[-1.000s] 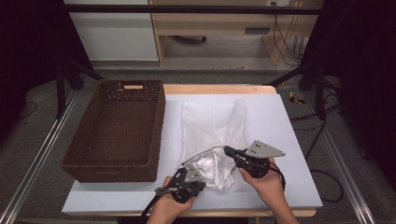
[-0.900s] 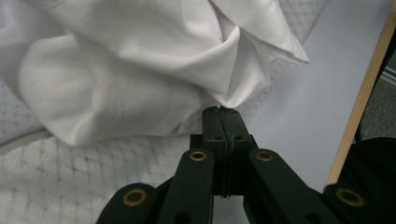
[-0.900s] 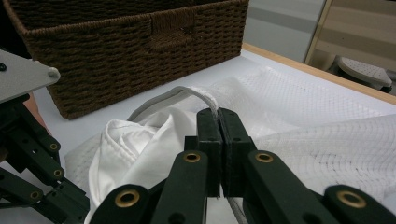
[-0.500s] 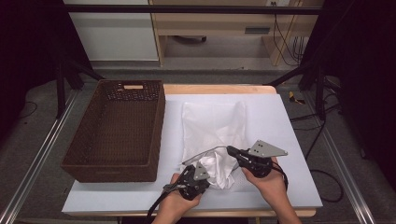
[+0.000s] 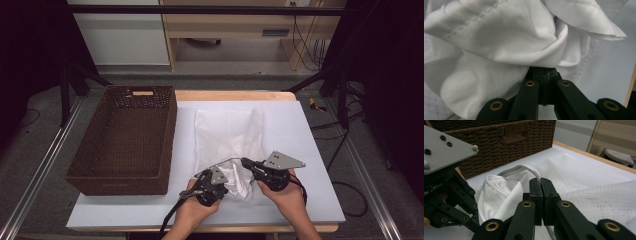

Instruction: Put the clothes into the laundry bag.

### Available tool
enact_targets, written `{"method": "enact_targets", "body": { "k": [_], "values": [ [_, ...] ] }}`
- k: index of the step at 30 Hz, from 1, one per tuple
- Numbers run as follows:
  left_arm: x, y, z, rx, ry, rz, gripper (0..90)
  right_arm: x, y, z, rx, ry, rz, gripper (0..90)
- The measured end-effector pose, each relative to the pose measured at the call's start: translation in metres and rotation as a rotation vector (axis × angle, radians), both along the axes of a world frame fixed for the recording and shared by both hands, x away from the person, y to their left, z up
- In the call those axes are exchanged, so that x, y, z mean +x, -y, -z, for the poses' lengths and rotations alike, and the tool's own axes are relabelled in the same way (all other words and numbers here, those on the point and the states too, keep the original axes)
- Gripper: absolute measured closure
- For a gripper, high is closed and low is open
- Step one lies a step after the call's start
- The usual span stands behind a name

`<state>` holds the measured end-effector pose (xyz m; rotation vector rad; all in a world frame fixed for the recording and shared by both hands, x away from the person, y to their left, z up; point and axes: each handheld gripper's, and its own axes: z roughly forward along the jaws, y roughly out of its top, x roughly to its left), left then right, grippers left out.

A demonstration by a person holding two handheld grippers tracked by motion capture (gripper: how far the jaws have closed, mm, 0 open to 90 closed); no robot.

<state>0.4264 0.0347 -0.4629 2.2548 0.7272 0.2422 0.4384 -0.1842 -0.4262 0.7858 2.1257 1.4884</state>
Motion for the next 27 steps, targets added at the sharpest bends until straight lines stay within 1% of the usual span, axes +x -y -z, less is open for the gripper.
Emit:
{"method": "enact_targets", "body": {
  "k": [4,7,9,11,15,16,17,23,24,25,27],
  "values": [
    [0.003,0.003,-0.002,0.013,0.01,0.006,90.0,0.001,0.0,0.0,0.001,0.0,0.004,88.8],
    [0.007,0.005,-0.003,0.014,0.016,0.005,90.0,0.001,0.0,0.001,0.0,-0.002,0.008,88.7],
    [0.009,0.006,-0.003,0.0,0.02,-0.006,90.0,0.001,0.002,0.001,0.0,0.0,0.007,88.8],
    [0.01,0.006,-0.004,-0.003,0.017,-0.005,90.0,0.001,0.003,0.001,0.001,-0.003,0.011,88.7],
    [0.009,0.008,-0.004,0.011,0.028,0.0,90.0,0.001,0.002,0.002,-0.001,-0.007,0.012,88.7],
    [0.01,0.007,-0.004,0.011,0.028,0.002,90.0,0.001,0.002,0.002,-0.005,-0.005,0.012,88.8],
    [0.011,0.008,-0.005,0.004,0.032,-0.01,90.0,0.001,0.002,0.002,-0.007,-0.006,0.014,88.7],
    [0.015,0.009,-0.008,0.005,0.036,-0.01,90.0,0.001,0.003,0.003,-0.004,-0.008,0.018,88.7],
    [0.015,0.009,-0.01,0.013,0.04,-0.003,90.0,0.001,0.003,0.003,-0.004,-0.008,0.018,88.7],
    [0.016,0.009,-0.01,0.006,0.042,-0.01,90.0,0.001,0.003,0.003,-0.006,-0.01,0.019,88.8],
    [0.017,0.01,-0.011,0.006,0.043,-0.009,90.0,0.001,0.002,0.003,-0.007,-0.012,0.02,88.8]
  ]
}}
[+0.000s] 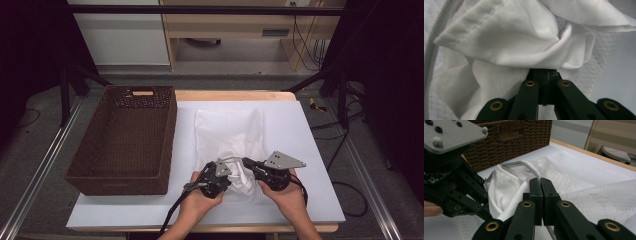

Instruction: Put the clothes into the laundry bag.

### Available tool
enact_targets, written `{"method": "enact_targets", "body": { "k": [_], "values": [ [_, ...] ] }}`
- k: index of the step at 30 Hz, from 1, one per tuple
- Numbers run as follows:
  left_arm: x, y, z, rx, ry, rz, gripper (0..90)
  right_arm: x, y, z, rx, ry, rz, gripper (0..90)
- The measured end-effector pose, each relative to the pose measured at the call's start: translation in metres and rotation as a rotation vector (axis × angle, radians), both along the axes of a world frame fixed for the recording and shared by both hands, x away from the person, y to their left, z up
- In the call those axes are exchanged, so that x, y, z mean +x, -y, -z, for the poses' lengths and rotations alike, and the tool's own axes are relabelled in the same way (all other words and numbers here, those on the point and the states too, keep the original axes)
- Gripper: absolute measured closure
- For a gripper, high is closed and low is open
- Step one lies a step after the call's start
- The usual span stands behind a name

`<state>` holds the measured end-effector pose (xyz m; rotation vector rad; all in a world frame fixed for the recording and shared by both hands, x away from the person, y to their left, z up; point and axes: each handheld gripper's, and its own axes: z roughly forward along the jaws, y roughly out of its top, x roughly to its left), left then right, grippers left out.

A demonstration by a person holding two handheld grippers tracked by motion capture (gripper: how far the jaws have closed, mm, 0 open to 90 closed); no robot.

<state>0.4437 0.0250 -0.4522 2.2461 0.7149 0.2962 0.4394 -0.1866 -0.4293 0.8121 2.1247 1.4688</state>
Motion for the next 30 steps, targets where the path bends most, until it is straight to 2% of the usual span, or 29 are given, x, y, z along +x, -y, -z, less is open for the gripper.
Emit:
{"method": "enact_targets", "body": {
  "k": [5,6,12,30],
  "values": [
    [0.009,0.002,0.0,0.021,0.012,-0.005,90.0,0.001,0.0,0.001,-0.006,-0.005,0.005,88.8],
    [0.01,0.004,0.001,0.011,0.012,-0.01,90.0,0.001,0.0,0.001,-0.005,-0.006,0.007,88.7],
    [0.014,0.007,0.002,0.014,0.021,-0.019,90.0,0.002,0.0,0.003,-0.008,-0.019,0.018,88.7],
    [0.022,0.013,0.004,-0.01,0.035,-0.041,90.0,0.004,0.001,0.003,0.007,-0.017,0.034,88.7]
  ]
}}
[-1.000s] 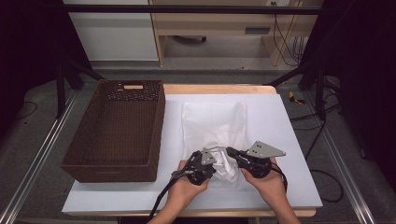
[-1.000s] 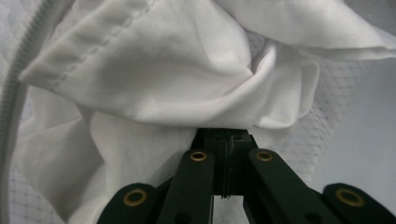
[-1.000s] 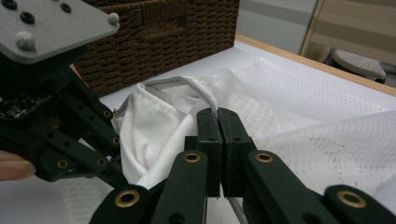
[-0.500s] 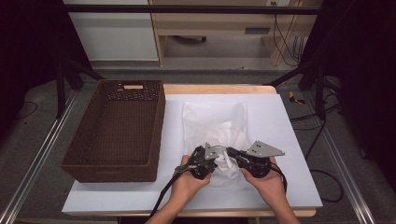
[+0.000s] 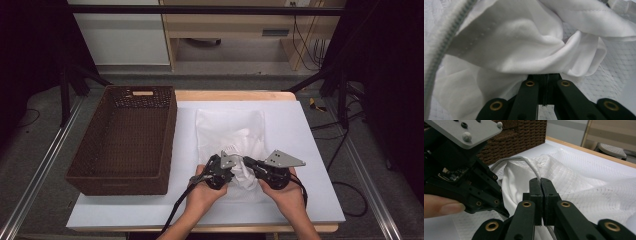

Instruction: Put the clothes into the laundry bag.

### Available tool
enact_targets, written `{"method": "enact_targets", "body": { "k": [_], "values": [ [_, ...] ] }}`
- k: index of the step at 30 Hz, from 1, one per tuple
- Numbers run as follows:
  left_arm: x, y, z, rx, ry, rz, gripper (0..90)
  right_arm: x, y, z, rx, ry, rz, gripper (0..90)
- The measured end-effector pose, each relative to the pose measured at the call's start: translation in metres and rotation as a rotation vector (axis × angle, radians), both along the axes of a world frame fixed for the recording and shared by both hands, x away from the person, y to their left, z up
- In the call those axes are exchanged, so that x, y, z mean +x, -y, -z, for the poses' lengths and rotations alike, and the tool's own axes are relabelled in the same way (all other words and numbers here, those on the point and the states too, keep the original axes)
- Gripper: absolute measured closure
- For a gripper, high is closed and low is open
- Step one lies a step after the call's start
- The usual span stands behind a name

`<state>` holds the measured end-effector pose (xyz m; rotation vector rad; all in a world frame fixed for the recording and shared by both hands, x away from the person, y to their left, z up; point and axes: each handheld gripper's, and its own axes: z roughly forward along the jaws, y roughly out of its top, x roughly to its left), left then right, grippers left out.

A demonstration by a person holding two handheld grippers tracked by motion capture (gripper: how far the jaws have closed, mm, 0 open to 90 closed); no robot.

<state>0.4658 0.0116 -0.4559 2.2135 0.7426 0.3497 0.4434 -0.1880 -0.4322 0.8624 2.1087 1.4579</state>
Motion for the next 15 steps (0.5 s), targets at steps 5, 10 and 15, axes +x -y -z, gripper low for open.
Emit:
{"method": "enact_targets", "body": {
  "k": [5,10,15],
  "values": [
    [0.0025,0.001,-0.0005,0.0,-0.001,-0.003,90.0,0.0002,0.0004,-0.0002,0.0,0.003,-0.002,88.7],
    [0.0049,0.0031,-0.0003,-0.002,0.001,-0.007,90.0,0.0,0.0007,-0.0008,0.003,0.002,-0.001,88.7],
    [0.0071,0.0043,0.0009,-0.012,0.004,-0.019,90.0,0.0,0.0004,-0.0008,0.002,0.005,-0.005,88.7]
  ]
}}
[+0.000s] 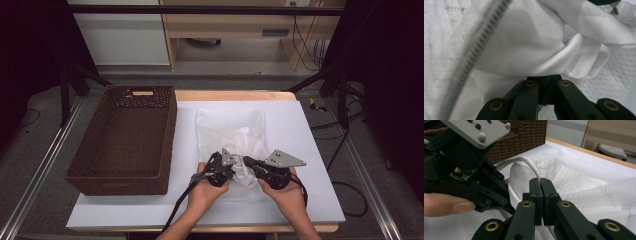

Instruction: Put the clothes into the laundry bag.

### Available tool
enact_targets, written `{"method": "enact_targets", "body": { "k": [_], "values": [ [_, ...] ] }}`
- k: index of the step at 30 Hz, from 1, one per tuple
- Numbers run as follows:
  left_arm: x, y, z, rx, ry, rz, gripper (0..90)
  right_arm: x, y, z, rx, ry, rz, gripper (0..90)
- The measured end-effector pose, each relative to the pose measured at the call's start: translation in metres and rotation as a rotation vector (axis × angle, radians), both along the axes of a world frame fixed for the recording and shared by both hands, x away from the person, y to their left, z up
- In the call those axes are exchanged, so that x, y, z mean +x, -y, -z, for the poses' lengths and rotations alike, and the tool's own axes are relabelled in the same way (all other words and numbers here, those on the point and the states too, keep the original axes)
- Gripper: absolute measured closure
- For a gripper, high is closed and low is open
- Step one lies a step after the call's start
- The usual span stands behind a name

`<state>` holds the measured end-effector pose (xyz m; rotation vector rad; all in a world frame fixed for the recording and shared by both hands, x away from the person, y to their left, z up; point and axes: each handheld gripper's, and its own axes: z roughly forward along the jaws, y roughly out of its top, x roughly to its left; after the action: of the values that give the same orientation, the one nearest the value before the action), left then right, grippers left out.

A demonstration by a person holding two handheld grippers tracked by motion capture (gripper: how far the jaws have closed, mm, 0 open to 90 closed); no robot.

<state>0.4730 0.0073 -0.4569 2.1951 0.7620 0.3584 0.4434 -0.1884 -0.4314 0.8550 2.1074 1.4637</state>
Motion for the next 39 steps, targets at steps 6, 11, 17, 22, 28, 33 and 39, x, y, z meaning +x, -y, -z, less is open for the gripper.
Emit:
{"method": "enact_targets", "body": {
  "k": [6,11,17,22,28,33,39],
  "values": [
    [0.002,0.001,0.001,-0.004,0.005,-0.007,90.0,0.0,-0.001,0.001,-0.005,-0.006,-0.004,88.7],
    [0.004,0.001,0.002,-0.013,0.016,-0.023,90.0,0.0,-0.001,0.001,-0.006,-0.007,-0.005,88.7],
    [0.007,0.002,0.004,-0.023,0.031,-0.054,90.0,0.0,-0.002,0.0,-0.004,-0.004,-0.005,88.7],
    [0.009,0.002,0.005,-0.033,0.037,-0.076,90.0,0.0,-0.002,0.0,-0.005,-0.004,-0.008,88.7],
    [0.013,0.004,0.007,-0.046,0.05,-0.104,90.0,0.0,-0.002,0.0,-0.004,-0.006,-0.008,88.7],
    [0.016,0.006,0.01,-0.063,0.057,-0.13,90.0,0.001,-0.003,0.001,-0.009,-0.009,-0.013,88.7],
    [0.019,0.007,0.011,-0.06,0.074,-0.146,90.0,0.001,-0.001,0.002,-0.012,-0.017,-0.011,88.6]
  ]
}}
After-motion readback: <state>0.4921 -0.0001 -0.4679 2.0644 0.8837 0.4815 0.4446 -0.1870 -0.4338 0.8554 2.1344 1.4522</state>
